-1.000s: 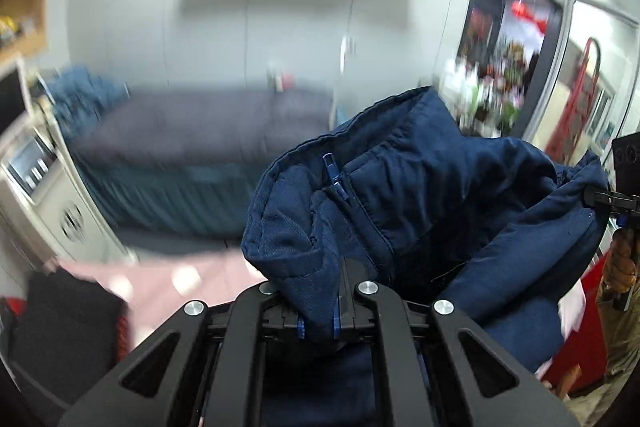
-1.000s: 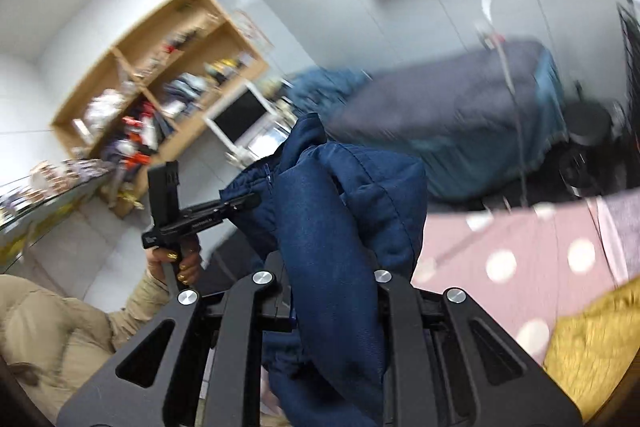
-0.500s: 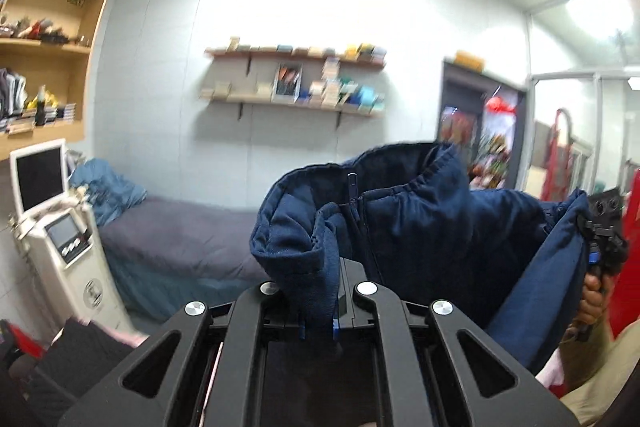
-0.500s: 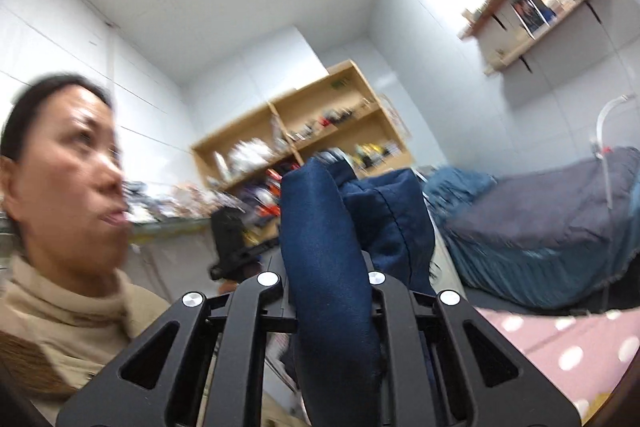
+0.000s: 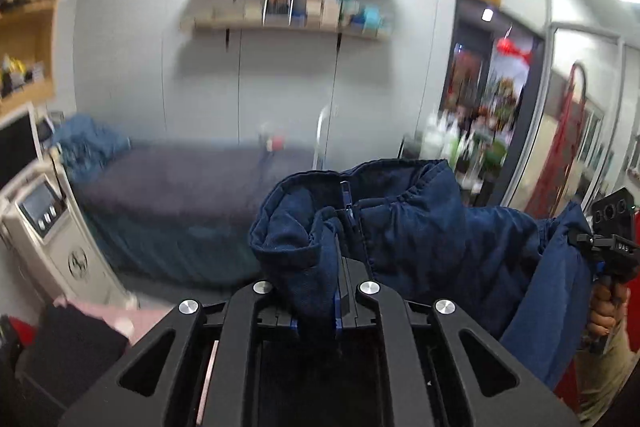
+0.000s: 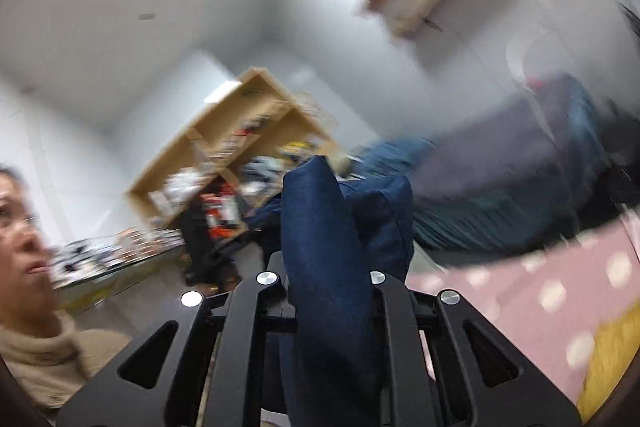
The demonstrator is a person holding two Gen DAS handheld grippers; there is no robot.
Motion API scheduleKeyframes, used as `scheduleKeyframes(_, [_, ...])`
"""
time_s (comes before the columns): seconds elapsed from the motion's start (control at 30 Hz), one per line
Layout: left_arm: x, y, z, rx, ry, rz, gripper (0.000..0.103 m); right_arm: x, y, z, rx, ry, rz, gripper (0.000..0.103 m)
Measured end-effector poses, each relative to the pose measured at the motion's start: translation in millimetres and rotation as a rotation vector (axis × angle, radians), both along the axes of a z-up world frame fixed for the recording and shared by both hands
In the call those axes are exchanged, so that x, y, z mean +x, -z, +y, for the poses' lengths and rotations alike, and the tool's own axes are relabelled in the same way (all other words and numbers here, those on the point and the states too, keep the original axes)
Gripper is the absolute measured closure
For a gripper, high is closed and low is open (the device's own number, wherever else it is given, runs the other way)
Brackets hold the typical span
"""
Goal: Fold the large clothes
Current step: 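Raise the navy jacket high with both grippers to shake it out, then lay the navy jacket flat on the bed and open both grippers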
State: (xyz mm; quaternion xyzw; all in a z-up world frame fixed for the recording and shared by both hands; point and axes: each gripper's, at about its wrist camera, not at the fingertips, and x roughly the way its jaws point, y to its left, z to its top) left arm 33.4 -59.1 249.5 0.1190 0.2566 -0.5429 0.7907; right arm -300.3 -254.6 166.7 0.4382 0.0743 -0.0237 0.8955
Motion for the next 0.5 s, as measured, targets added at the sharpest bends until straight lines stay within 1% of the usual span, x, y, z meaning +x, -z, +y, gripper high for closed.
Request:
scheduleKeyframes(0.03, [5.7, 29.7, -23.2, 0.054, 0.003, 0.020, 0.088, 6.9, 22.8, -9.4, 0.026, 0.045, 0.078, 0.089])
scheduleKeyframes(0.07, [9.6, 52.3, -39.3, 0.094, 0.008, 0.025, 0.079, 14.1, 49.8, -19.7, 0.045, 0.099, 0.164, 0.088])
scheduleKeyframes(0.1, [9.6, 86.1, -60.4, 0.156, -0.008, 0.003, 0.064, 22.3, 76.6, -28.7, 0.043, 0.155, 0.263, 0.084])
scheduleKeyframes(0.13, [9.7, 112.2, -76.5, 0.203, -0.022, -0.001, 0.049, 27.6, 93.6, -33.6, 0.031, 0.189, 0.339, 0.076])
scheduleKeyframes(0.17, [9.8, 131.9, -87.7, 0.227, -0.028, -0.001, 0.022, 35.0, 115.6, -41.4, 0.045, 0.222, 0.423, 0.070])
scheduleKeyframes(0.2, [7.8, 153.8, -97.1, 0.240, -0.049, -0.028, 0.018, 42.4, 143.9, -51.6, 0.086, 0.261, 0.525, 0.060])
scheduleKeyframes(0.23, [7.5, 167.0, -103.0, 0.259, -0.062, -0.037, 0.018, 46.1, 161.3, -57.9, 0.090, 0.304, 0.617, 0.052])
scheduleKeyframes(0.27, [7.9, 181.0, -108.4, 0.291, -0.056, -0.025, 0.014, 48.9, 172.5, -59.9, 0.083, 0.344, 0.678, 0.049])
scheduleKeyframes(0.3, [9.6, 189.7, -113.3, 0.316, -0.047, -0.020, 0.013, 47.4, 182.2, -62.1, 0.099, 0.381, 0.695, 0.044])
scheduleKeyframes(0.37, [14.0, 206.4, -111.2, 0.354, -0.054, -0.032, 0.012, 47.7, 188.9, -64.1, 0.137, 0.395, 0.672, 0.042])
scheduleKeyframes(0.4, [21.3, 214.5, -107.0, 0.369, -0.064, -0.032, 0.009, 50.0, 191.7, -63.2, 0.136, 0.385, 0.669, 0.040])
scheduleKeyframes(0.43, [29.2, 220.6, -101.6, 0.377, -0.075, -0.022, 0.008, 50.9, 193.5, -62.9, 0.126, 0.384, 0.676, 0.036])
scheduleKeyframes(0.5, [50.8, 234.2, -84.8, 0.397, -0.124, 0.024, 0.008, 57.2, 192.3, -58.8, 0.092, 0.382, 0.698, 0.032])
